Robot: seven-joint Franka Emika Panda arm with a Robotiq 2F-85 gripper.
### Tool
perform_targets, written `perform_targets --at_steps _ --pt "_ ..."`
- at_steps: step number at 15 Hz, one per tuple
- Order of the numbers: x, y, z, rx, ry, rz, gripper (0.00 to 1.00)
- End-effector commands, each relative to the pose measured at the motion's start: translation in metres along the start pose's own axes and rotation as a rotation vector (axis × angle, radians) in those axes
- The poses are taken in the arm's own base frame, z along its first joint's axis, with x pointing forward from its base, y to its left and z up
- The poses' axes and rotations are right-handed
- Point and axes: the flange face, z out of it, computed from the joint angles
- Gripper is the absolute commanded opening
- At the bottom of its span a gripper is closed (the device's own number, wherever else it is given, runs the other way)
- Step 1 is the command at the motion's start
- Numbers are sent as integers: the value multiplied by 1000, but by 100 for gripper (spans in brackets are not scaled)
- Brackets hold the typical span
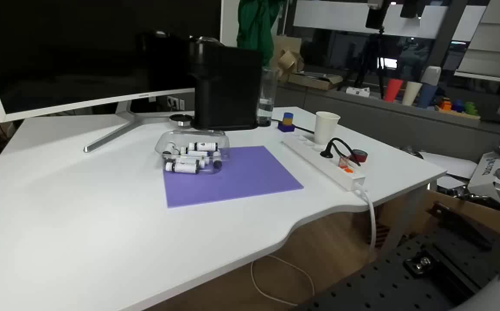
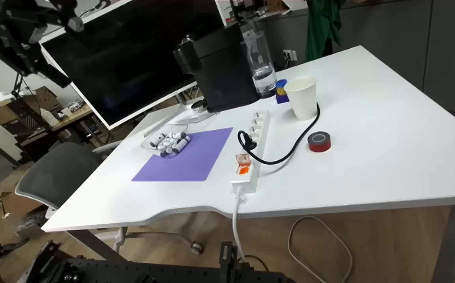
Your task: Remove one bottle from the container and put it on the purple placemat
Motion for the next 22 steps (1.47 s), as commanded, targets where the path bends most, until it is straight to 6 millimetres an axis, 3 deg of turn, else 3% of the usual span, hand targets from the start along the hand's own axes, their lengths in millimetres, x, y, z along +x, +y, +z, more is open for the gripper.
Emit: perform_targets --at_steps 1,4,13,18,22 --pt "-1 -1 1 3 -11 -1 100" --pt "-2 -4 10 11 -34 -7 100" --pt "-2 -4 11 12 -38 -9 100" --pt "36 1 26 18 7 -30 100" --pt "84 -9 65 71 2 -116 100"
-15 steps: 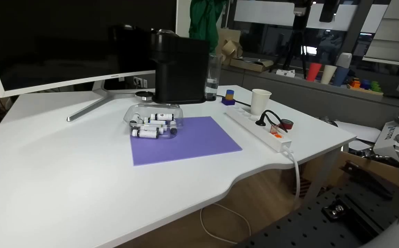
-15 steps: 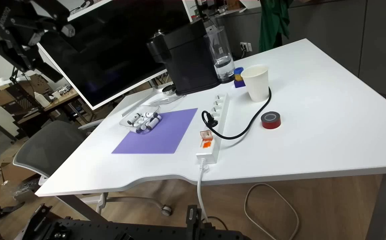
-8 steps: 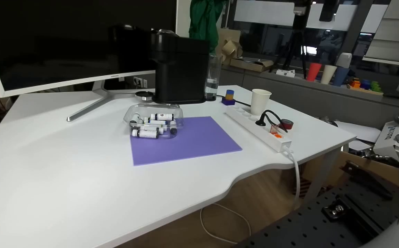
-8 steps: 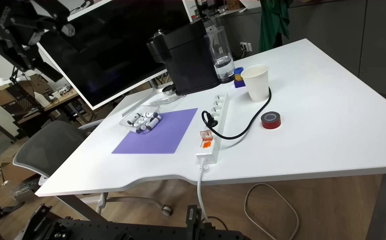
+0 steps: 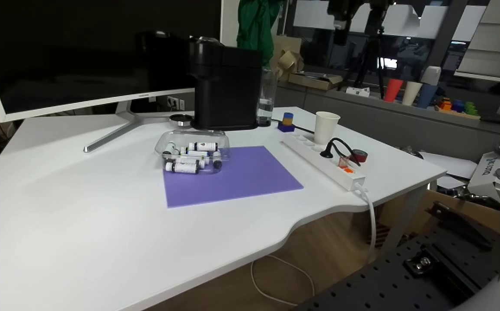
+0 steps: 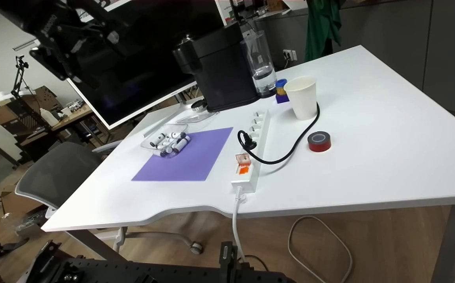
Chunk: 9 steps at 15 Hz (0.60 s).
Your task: Remove one bottle from the container and put it on the purple placemat
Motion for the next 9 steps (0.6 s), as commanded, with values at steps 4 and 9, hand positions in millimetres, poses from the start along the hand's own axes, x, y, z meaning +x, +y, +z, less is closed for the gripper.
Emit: perform_targets --at_steps 4,9 --pt "85 -31 80 111 -47 -243 100" --pt "158 -57 125 216 -47 -498 100"
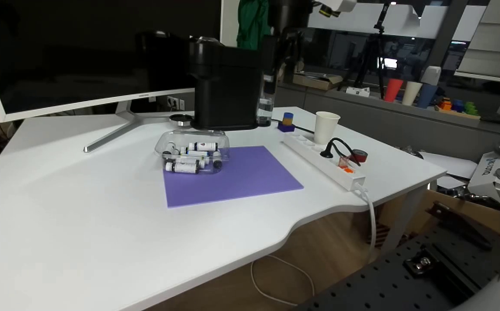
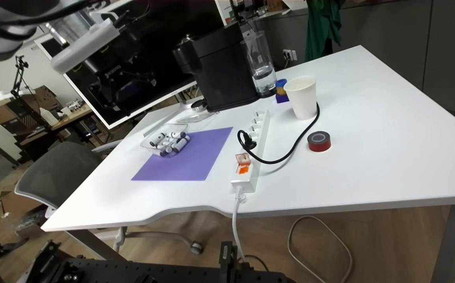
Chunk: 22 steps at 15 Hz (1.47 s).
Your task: Remove one bottle from the container and put it on the purple placemat
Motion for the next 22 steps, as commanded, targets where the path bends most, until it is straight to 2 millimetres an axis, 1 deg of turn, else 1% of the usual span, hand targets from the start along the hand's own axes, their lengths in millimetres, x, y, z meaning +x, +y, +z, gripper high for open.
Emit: perform_targets --at_steps 1,2,3,4,7,8,12,16,20,22 --pt "53 24 19 41 -37 -122 100" --pt "29 8 15 28 -13 -82 100" --pt "40 13 21 31 -23 -99 100" --pt "47 16 25 34 -30 -107 100" --pt "52 20 27 35 -34 -116 100" --pt "56 18 32 30 -32 -143 100" --pt "84 8 50 -18 22 -287 100" --pt "114 -5 80 -36 82 -399 100" --pt "144 -16 111 -1 125 -481 100" --pt "155 -20 124 25 130 -510 100"
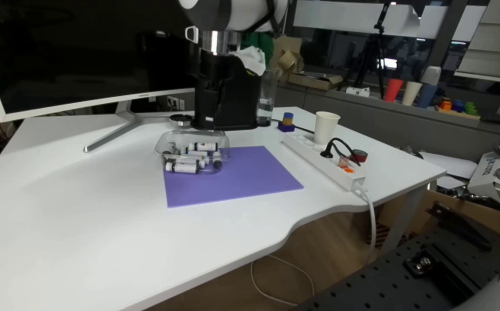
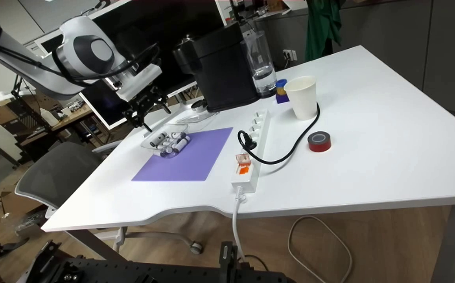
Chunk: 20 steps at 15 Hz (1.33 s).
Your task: Remove one bottle from the container and put it on the purple placemat
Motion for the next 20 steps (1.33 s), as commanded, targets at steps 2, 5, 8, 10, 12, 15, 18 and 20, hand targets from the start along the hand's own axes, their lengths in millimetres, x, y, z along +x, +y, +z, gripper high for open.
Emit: perform_targets --at_steps 2,5,8,10,12,15,18,20 --pt "20 15 27 40 31 -56 100" --pt "22 17 41 67 33 -59 100" --pt "21 19 53 80 34 -63 100" --pt "21 18 60 93 32 -64 100" --pt "21 17 66 104 31 -66 100" --pt "22 16 74 114 25 -68 100" --pt "19 17 81 108 23 -62 100" --pt "18 19 86 104 18 -61 100"
